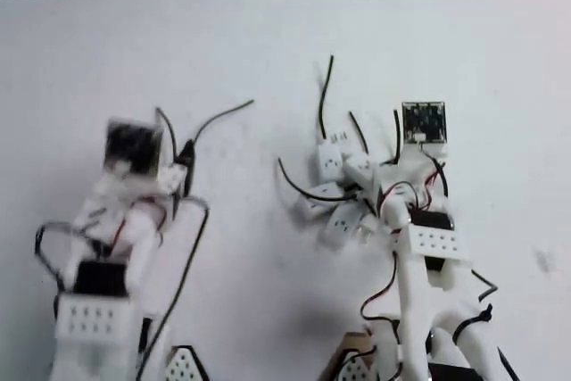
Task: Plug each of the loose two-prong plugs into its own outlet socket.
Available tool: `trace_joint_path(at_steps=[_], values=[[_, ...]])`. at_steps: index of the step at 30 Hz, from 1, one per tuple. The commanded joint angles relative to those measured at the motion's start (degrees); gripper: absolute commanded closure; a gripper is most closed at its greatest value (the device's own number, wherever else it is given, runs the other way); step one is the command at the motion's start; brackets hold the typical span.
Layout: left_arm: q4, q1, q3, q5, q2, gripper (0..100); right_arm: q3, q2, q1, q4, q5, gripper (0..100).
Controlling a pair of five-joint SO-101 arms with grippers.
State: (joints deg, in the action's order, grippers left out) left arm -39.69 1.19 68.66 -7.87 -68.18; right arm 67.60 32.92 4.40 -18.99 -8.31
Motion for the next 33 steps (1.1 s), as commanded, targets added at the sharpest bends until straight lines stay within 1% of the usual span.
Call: trace_joint_path(at_steps=[1,7,10,12,14,20,22,29,31,33], values=[[0.4,-1.6,-11.3,-0.8,22.3,81,-0.4,-0.1,0.1,0.8,-0.5,87.5],[-1.3,-1.5,-24.8,-1.6,50.0,81,-0.4,-0.1,0.1,0.9,-0.5,87.5],[-6.3,-1.5,-30.8,-8.9,58.2,81,-0.4,-0.1,0.1,1.1,-0.5,87.5],[-9.1,-1.3,-34.0,-10.4,61.8,81,-0.4,-0.1,0.1,1.1,-0.6,87.5],[-10.7,0.1,-36.1,-10.4,64.0,81,-0.4,-0.1,0.1,1.2,-0.6,87.5],[-10.6,4.4,-37.5,-10.4,66.7,81,-0.4,-0.1,-1.3,1.2,-1.7,87.5],[-10.6,4.6,-37.5,-10.4,68.1,81,-0.4,-0.1,-1.5,1.2,-2.7,87.5],[-11.0,4.3,-37.7,-10.4,71.6,81,-0.4,-0.2,-1.5,1.2,-2.7,87.6],[-11.1,4.3,-37.7,-10.4,71.6,85,-0.4,-0.2,-1.5,1.2,-2.7,87.6],[-11.4,4.3,-37.7,-10.4,71.6,92,-0.4,-0.2,-1.5,1.2,-2.7,87.7]])
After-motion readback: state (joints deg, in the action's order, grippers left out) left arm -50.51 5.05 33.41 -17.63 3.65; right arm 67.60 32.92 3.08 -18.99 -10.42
